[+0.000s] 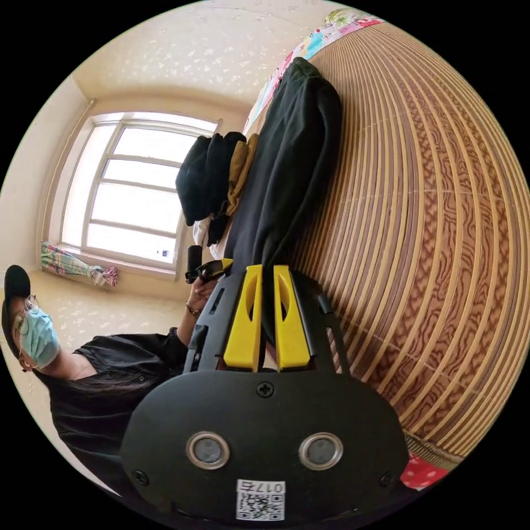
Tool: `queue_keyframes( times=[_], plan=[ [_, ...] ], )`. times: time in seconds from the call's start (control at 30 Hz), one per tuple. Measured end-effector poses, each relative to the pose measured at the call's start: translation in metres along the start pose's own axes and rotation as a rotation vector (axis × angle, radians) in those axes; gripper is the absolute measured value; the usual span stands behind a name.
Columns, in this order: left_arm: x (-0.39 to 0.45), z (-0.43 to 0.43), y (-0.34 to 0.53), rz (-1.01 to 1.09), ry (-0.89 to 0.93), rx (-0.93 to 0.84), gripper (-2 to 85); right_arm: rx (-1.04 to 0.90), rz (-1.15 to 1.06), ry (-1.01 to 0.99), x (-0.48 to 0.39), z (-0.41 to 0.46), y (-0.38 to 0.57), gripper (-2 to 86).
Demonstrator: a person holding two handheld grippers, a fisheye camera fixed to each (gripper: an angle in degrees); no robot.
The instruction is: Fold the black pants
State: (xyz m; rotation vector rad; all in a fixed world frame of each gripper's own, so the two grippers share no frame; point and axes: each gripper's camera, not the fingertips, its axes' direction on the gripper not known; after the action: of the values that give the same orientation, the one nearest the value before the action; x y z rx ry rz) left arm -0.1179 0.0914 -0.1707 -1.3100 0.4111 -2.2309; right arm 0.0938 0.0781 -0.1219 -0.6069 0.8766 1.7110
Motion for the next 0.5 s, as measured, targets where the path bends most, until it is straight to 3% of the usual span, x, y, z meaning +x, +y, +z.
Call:
queue_keyframes(
  times=[0.17,0.33,0.5],
  plan=[
    [0.059,-0.032,0.033,0.217,0.171,0.04,0.8,0.095,-0.112,-0.203,-0.06,-0.045,0.048,3.4],
    [0.22,-0.121,0.061,0.632,0.271,0.244,0.8,0.303,-0.48,-0.437,-0.211,-0.128,0.078,3.0],
    [0.355,-0.176,0.058,0.86,0.24,0.42,0.8,0.392,-0.773,-0.382,-0.376,-0.192,0.081,2.8]
  ],
)
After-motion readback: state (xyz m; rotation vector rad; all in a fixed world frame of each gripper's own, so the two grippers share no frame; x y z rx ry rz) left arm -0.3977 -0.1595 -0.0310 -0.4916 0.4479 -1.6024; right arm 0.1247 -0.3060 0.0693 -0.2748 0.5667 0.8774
